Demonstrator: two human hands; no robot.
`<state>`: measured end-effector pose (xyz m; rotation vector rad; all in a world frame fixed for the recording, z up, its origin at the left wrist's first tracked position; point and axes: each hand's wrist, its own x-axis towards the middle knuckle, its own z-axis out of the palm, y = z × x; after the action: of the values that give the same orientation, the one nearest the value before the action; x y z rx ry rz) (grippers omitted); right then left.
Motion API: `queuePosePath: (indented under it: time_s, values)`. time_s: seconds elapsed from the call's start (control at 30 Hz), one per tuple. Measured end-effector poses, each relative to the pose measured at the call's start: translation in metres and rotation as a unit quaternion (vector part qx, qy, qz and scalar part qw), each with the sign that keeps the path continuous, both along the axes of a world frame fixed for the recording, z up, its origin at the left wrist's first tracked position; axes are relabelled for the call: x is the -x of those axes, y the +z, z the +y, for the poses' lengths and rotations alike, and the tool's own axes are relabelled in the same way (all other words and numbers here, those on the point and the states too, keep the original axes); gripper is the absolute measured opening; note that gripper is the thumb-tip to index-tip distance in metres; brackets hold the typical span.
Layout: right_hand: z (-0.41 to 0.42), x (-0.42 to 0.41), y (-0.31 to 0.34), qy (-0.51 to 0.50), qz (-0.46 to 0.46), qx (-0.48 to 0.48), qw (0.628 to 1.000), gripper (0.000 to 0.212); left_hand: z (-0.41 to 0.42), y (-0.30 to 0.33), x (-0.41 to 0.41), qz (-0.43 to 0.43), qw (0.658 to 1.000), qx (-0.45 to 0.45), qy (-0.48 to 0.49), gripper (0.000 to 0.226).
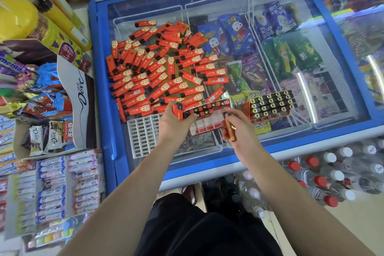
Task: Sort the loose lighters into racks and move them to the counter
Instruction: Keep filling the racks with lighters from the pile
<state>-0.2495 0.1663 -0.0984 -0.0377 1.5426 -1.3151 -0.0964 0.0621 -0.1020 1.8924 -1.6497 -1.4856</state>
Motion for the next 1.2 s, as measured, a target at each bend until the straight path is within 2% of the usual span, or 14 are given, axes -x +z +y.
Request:
queuePosePath:
  time_s: [0.1,0.17,0.23,0.3,0.37,0.6,0.67,0.8,0.93,1.07,1.2]
  values:
    - [0.005,0.009,-0.003,0.074,0.133,0.005,0.988,0.032,0.000,0.001,0.000,-0.008,1.000,0.003,-0.002,0.083]
    - [0.005,0.013,-0.004,0.125,0.233,0.014,0.964,0.027,0.000,0.001,0.001,-0.009,1.000,0.003,-0.002,0.084]
    - [0.004,0.017,-0.006,0.160,0.326,0.014,0.932,0.021,0.000,0.002,0.001,-0.010,1.000,0.004,-0.002,0.085]
    - [0.002,0.021,-0.005,0.205,0.423,0.003,0.883,0.021,0.000,0.002,0.001,-0.011,1.000,0.004,-0.001,0.084]
    - [-0.001,0.023,-0.004,0.225,0.463,0.015,0.857,0.022,0.001,0.003,0.001,-0.015,1.000,0.005,-0.001,0.083]
    - [-0.010,0.019,-0.010,0.284,0.504,0.024,0.816,0.025,0.001,0.001,0.001,-0.021,1.000,0.009,-0.006,0.082]
    - [-0.011,0.017,-0.009,0.279,0.494,0.017,0.823,0.025,0.001,0.002,0.001,-0.019,1.000,0.007,-0.004,0.081]
    - [-0.014,0.010,-0.004,0.228,0.414,0.002,0.882,0.020,0.001,0.001,0.002,-0.019,1.000,0.010,-0.004,0.077]
    - [-0.016,0.007,-0.006,0.176,0.366,-0.016,0.914,0.011,0.000,0.001,0.002,-0.017,1.000,0.009,-0.004,0.077]
    - [-0.022,0.003,-0.009,0.085,0.257,-0.044,0.962,0.008,0.000,-0.001,0.001,-0.017,1.000,0.008,-0.001,0.080]
    - [-0.025,0.003,-0.004,0.087,0.249,-0.049,0.963,0.004,0.001,-0.001,0.002,-0.015,1.000,0.012,0.000,0.079]
